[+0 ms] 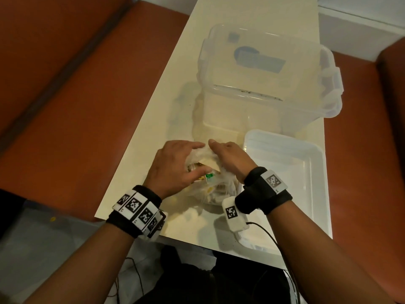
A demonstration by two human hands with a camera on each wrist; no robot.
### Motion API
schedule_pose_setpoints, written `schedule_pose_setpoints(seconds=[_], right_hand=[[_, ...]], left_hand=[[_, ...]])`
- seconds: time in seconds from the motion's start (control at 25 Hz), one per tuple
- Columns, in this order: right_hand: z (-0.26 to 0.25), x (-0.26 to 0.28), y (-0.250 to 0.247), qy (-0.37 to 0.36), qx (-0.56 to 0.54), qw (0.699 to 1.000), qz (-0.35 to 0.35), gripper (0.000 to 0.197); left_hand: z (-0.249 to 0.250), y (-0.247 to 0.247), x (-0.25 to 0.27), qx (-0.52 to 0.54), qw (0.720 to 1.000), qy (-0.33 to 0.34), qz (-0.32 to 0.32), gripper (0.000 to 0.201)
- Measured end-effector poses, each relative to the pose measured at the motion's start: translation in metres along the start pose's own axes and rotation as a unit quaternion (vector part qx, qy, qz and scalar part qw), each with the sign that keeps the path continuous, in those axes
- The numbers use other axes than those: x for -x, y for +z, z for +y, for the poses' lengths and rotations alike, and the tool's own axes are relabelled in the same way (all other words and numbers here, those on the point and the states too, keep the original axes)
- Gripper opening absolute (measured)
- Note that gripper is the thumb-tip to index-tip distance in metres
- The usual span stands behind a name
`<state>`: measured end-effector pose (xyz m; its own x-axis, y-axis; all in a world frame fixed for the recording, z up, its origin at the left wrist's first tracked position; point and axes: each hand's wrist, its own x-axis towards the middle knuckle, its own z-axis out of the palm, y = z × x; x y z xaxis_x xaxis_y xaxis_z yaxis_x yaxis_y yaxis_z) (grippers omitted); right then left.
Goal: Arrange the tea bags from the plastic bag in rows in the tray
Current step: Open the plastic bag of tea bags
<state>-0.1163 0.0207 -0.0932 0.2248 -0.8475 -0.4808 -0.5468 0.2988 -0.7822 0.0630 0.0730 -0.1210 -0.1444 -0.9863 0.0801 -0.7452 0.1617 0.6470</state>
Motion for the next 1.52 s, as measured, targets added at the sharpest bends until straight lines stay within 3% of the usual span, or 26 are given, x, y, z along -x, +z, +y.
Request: schedule_pose_setpoints(seconds=[0.04,0.12,0.2,0.28,0.32,0.44,0.52,0.6,0.68,0.76,0.8,0.88,0.92,0.96,1.04,1.12,1.16,1.24,1.32,1.4,1.44,1.52], right_hand=[[-0.003,-0.001,-0.001,-0.012,0.026,1.0,0.002,0.061],[-0.004,-0.002,-0.004,-0.031,0.11,0.992,0.045,0.057],[0.001,0.006,-0.011,-0.037,0.198,0.969,0.144,0.051],[0.001,0.03,-0.014,-0.029,0.227,0.946,0.229,0.059],[0.0,0.041,-0.013,-0.007,0.241,0.946,0.218,0.063],[0.014,0.051,0.003,0.067,0.316,0.942,0.094,0.063],[0.024,0.044,0.005,0.052,0.238,0.964,0.104,0.038],[0.026,0.038,-0.004,0.048,0.002,0.992,0.118,0.022],[0.017,0.036,-0.013,0.11,-0.266,0.956,0.064,0.019],[0.012,0.032,-0.022,0.175,-0.395,0.901,0.016,0.022],[0.01,0.028,-0.024,0.196,-0.418,0.887,-0.003,0.025],[0.006,0.019,-0.022,0.223,-0.44,0.87,-0.013,0.029],[0.004,0.014,-0.02,0.225,-0.432,0.873,-0.004,0.029],[0.002,0.011,-0.017,0.22,-0.414,0.883,0.006,0.029],[-0.001,0.006,-0.013,0.21,-0.357,0.91,0.012,0.028],[-0.003,0.001,-0.012,0.213,-0.335,0.918,-0.013,0.025],[-0.004,0.0,-0.011,0.215,-0.333,0.918,-0.029,0.026],[-0.005,-0.003,-0.013,0.208,-0.303,0.929,-0.036,0.027],[-0.006,-0.002,-0.016,0.187,-0.288,0.939,-0.024,0.027],[-0.005,0.0,-0.02,0.174,-0.248,0.953,-0.013,0.025],[-0.003,0.0,-0.022,0.16,-0.204,0.966,-0.006,0.022],[0.003,-0.003,-0.025,0.106,-0.117,0.987,0.015,0.015]], left_hand=[[0.003,0.002,-0.003,-0.016,1.0,-0.004,-0.02,0.047],[0.007,0.005,-0.008,-0.004,0.998,-0.053,0.015,0.03],[0.005,0.007,-0.011,0.042,0.99,-0.123,0.057,0.026],[0.0,0.011,-0.009,0.155,0.962,-0.215,0.062,0.032],[-0.001,0.013,-0.008,0.255,0.925,-0.273,0.067,0.032],[0.008,0.018,-0.003,0.523,0.752,-0.395,0.076,0.019],[0.018,0.018,0.002,0.57,0.7,-0.422,0.082,0.017],[0.018,0.017,0.011,0.582,0.673,-0.447,0.092,0.023],[0.011,0.018,0.023,0.583,0.661,-0.468,0.073,0.028],[0.003,0.02,0.031,0.565,0.665,-0.486,0.051,0.019],[0.0,0.021,0.033,0.522,0.7,-0.485,0.043,0.019],[-0.003,0.02,0.034,0.331,0.834,-0.441,0.016,0.016],[-0.004,0.018,0.035,0.201,0.9,-0.388,0.018,0.014],[-0.001,0.015,0.036,0.092,0.947,-0.306,0.042,0.018],[0.009,0.01,0.035,0.03,0.989,-0.091,0.111,0.036],[0.018,0.015,0.024,-0.036,0.991,0.096,0.086,0.039],[0.021,0.021,0.019,-0.079,0.985,0.141,0.068,0.04],[0.025,0.031,0.008,-0.093,0.983,0.14,0.07,0.035],[0.029,0.033,0.0,0.002,0.992,0.073,0.107,0.02],[0.027,0.032,-0.007,0.119,0.985,-0.067,0.108,0.013],[0.024,0.03,-0.012,0.208,0.962,-0.155,0.085,0.013],[0.022,0.022,-0.022,0.407,0.852,-0.326,0.035,0.016]])
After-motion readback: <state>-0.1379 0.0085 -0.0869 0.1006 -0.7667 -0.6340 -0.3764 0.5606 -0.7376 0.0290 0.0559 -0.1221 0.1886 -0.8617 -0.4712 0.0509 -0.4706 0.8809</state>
